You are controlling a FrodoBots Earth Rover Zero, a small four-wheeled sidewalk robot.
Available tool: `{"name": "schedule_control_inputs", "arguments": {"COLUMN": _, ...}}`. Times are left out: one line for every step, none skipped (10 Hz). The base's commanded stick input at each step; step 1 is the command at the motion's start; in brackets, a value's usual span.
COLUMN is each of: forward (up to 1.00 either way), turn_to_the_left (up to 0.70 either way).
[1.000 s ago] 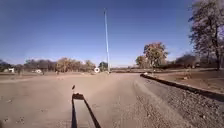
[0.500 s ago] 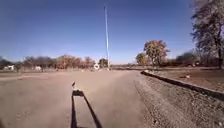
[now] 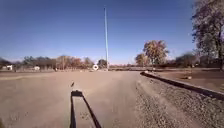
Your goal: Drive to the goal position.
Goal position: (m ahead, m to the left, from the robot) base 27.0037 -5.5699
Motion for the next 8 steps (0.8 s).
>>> {"name": "schedule_control_inputs", "arguments": {"forward": 0.5, "turn_to_the_left": 0.0}}
{"name": "schedule_control_inputs", "arguments": {"forward": 0.5, "turn_to_the_left": 0.0}}
{"name": "schedule_control_inputs", "arguments": {"forward": 0.5, "turn_to_the_left": 0.0}}
{"name": "schedule_control_inputs", "arguments": {"forward": 0.5, "turn_to_the_left": 0.0}}
{"name": "schedule_control_inputs", "arguments": {"forward": 0.5, "turn_to_the_left": 0.0}}
{"name": "schedule_control_inputs", "arguments": {"forward": 0.5, "turn_to_the_left": 0.0}}
{"name": "schedule_control_inputs", "arguments": {"forward": 0.5, "turn_to_the_left": 0.0}}
{"name": "schedule_control_inputs", "arguments": {"forward": 0.5, "turn_to_the_left": 0.0}}
